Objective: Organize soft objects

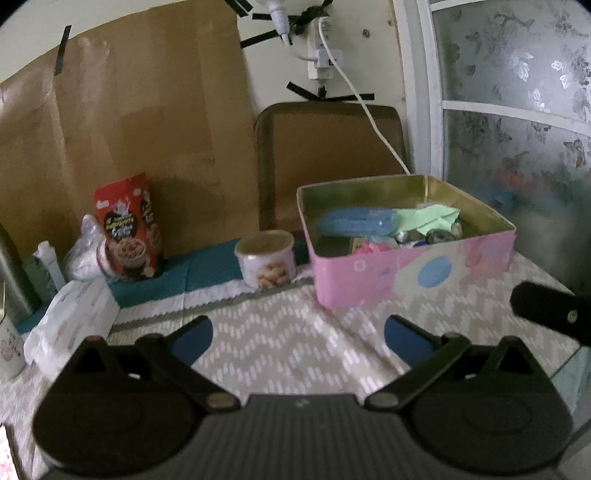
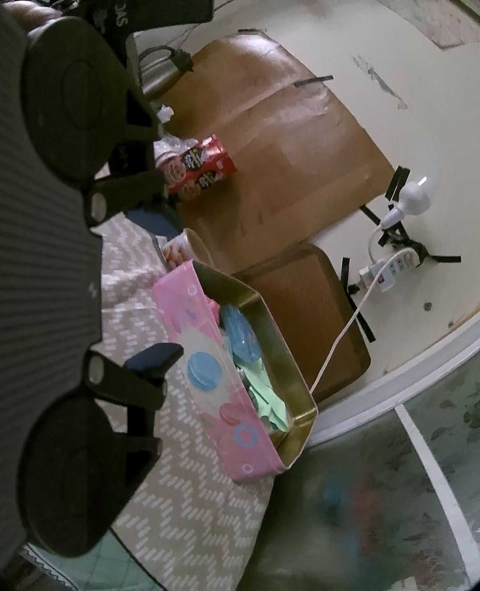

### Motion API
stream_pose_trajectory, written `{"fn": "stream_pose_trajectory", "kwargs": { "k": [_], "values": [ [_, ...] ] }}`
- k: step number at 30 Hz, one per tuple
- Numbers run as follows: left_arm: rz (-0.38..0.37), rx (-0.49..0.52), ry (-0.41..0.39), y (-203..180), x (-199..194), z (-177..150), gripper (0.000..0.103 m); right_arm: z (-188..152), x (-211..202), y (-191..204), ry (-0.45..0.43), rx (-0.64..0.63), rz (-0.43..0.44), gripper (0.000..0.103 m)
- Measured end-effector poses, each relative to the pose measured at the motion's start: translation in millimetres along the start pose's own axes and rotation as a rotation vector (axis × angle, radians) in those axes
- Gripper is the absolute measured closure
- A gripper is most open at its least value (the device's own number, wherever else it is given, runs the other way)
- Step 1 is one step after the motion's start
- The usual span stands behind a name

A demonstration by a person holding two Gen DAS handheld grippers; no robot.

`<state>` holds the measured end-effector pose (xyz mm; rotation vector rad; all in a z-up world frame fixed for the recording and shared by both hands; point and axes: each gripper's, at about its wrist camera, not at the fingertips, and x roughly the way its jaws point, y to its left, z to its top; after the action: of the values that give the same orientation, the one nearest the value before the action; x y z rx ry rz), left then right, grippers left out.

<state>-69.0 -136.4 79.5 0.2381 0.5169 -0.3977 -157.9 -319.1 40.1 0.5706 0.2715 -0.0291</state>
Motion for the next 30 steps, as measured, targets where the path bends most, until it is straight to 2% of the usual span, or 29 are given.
{"fn": "stream_pose_trajectory", "kwargs": {
  "k": [10, 16, 20, 27, 30],
  "values": [
    [0.069, -0.001, -0.047, -10.3, -41.7, -17.7, 0.0, -5.9, -30.8, 5.3, -0.035, -0.019, 0.032, 0.033],
    [0.064, -0.002, -0.068, -18.8, -70.1, -24.9, 0.0, -8.1, -51.0, 0.7, -0.07, -0.007, 0.04, 0.029],
    [0.076, -0.004, -0.088, -18.2, -78.6, -26.9, 0.0, -11.2, -52.5, 1.4, -0.101, -0.017, 0.033, 0.029],
    [0.112, -0.088, -0.108, -4.0, -86.0, -31.0, 0.0, -14.6, -53.8, 8.7, -0.128, -0.074, 0.038, 0.029],
    [0.142, -0.094, -0.117, -1.6, -87.1, -33.9, 0.0, -15.9, -54.2, 12.3, -0.129, -0.092, 0.042, 0.029]
  ]
}}
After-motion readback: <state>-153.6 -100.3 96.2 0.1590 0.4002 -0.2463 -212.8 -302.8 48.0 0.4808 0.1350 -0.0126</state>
